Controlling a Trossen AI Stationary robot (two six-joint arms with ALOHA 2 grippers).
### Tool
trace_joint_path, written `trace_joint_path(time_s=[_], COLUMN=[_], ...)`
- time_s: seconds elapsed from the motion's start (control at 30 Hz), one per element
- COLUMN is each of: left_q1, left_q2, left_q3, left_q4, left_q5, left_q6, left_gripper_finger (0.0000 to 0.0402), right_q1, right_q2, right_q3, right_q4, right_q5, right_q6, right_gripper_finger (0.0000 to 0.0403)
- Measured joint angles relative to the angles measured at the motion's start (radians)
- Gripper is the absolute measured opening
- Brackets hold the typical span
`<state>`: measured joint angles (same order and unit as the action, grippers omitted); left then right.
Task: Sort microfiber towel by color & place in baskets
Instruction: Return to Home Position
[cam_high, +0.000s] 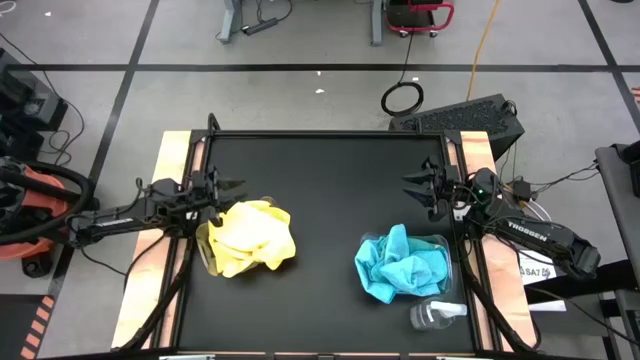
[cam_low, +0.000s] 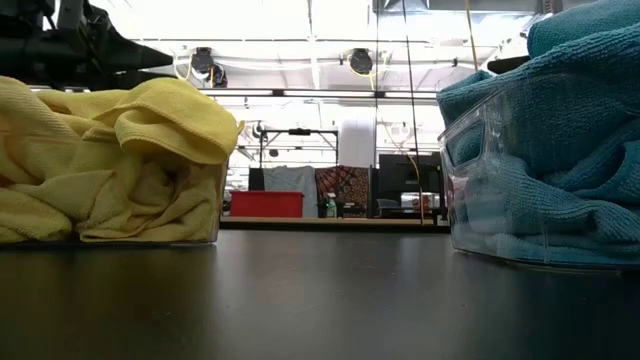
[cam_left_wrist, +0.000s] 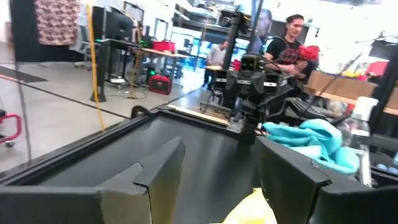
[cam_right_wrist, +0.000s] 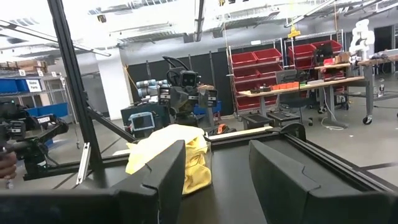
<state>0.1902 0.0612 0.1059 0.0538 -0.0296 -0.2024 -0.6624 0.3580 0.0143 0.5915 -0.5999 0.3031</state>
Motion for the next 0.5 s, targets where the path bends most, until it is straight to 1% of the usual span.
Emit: trace_joint_path(time_s=[0.1,0.5], left_q1=[0.000,0.000], left_q2=[0.000,0.000], left_q3=[0.000,0.000], left_q4=[-0.002,-0.003], left_q5=[-0.016,-0.018], left_q6=[0.000,0.000], left_gripper_finger=[0.0207,0.0207], right_q1=[0.000,0.000], right_q2=[0.000,0.000], right_q3=[0.000,0.000], right_q4=[0.000,0.000], right_q5=[0.000,0.000], right_q6=[0.000,0.000], right_gripper_finger=[0.0169,0.0169])
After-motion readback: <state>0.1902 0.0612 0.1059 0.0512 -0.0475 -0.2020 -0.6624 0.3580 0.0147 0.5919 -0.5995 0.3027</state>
